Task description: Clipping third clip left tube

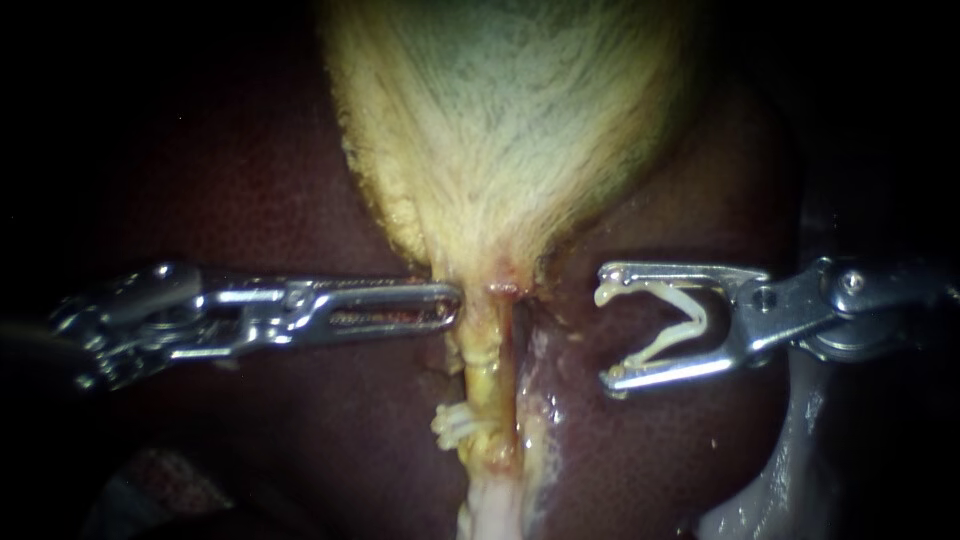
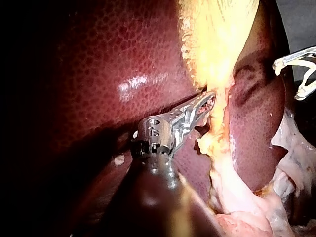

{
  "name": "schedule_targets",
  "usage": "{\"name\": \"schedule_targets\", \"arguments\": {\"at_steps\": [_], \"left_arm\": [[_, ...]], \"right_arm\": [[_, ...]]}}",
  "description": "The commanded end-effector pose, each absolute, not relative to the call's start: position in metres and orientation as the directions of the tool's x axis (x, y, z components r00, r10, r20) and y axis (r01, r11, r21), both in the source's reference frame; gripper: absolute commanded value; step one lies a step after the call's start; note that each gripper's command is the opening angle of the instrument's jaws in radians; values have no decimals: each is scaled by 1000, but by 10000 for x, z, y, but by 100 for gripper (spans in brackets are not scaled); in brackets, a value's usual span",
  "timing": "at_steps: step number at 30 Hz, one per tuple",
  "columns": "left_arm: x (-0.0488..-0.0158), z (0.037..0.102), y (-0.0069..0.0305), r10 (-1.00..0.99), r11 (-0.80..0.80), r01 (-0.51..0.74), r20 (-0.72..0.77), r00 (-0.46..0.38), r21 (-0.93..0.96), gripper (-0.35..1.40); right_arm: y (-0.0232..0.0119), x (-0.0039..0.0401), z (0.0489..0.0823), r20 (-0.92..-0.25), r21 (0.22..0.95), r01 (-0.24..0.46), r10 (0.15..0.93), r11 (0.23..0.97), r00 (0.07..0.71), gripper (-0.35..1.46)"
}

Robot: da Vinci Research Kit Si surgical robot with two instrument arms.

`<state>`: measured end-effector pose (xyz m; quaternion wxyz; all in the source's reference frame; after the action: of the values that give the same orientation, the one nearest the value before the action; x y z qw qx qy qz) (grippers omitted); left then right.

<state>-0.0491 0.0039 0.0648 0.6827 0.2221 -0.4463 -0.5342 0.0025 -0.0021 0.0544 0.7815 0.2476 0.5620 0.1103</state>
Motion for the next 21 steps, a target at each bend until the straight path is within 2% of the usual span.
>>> {"name": "schedule_targets", "arguments": {"at_steps": [1,7,16,21], "left_arm": [[-491,648,39,-928,330,532,372,31,780,-35],[-482,646,37,-928,332,528,371,34,782,-35],[-435,636,38,-926,330,541,376,27,774,-35],[-420,635,38,-926,328,547,377,24,770,-35]], "right_arm": [[-21,25,545,-824,511,105,451,853,344,60],[-23,29,547,-825,510,106,449,854,344,60],[-44,60,563,-835,498,134,433,856,341,60],[-56,86,575,-821,522,130,455,843,344,60]]}}
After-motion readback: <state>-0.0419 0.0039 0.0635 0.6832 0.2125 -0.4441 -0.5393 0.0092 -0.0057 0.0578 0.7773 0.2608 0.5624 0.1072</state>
